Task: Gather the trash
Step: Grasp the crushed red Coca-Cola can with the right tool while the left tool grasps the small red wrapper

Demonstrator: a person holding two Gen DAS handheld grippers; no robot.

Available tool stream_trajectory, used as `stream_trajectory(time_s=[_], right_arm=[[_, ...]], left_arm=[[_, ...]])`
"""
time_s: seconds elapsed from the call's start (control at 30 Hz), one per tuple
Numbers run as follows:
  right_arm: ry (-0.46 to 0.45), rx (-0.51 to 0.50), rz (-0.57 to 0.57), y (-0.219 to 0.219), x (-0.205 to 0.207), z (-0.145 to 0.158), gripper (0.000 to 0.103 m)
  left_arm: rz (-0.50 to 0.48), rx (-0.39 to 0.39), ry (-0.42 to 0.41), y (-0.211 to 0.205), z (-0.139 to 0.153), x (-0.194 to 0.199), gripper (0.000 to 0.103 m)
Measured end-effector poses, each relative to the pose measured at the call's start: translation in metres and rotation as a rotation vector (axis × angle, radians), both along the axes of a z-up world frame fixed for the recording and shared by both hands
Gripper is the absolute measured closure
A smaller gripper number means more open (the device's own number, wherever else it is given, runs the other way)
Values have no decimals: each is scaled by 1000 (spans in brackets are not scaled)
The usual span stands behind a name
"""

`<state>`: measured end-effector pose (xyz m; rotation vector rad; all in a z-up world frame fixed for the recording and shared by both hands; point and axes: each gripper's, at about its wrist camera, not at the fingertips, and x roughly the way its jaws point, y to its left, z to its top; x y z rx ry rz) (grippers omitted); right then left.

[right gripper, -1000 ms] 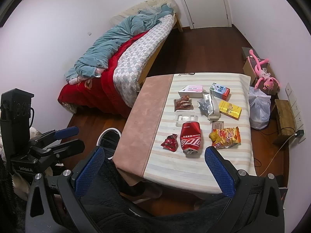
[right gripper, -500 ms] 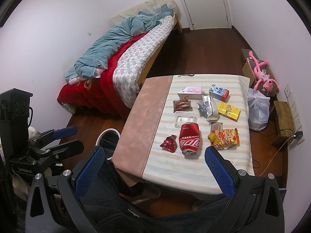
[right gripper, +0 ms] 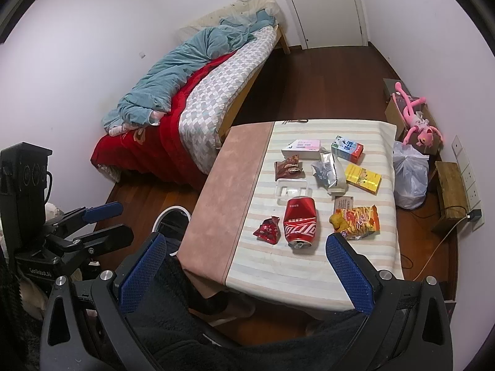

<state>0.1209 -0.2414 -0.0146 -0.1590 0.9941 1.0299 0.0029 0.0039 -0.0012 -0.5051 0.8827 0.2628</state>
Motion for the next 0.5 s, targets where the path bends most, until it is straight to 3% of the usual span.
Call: stream_trajectory(time_s=[0.27,0.4,0.5], right_arm=[[13,23,-20,-2,3,0,0],[24,-4,-78,1,11,-13,0],[14,-62,-126,13,20,-42,0]], left_arm=[[24,17,11,2,-3,1,0],[119,139,73,15,-28,8,0],[197,229,148,33,-60,15,0]])
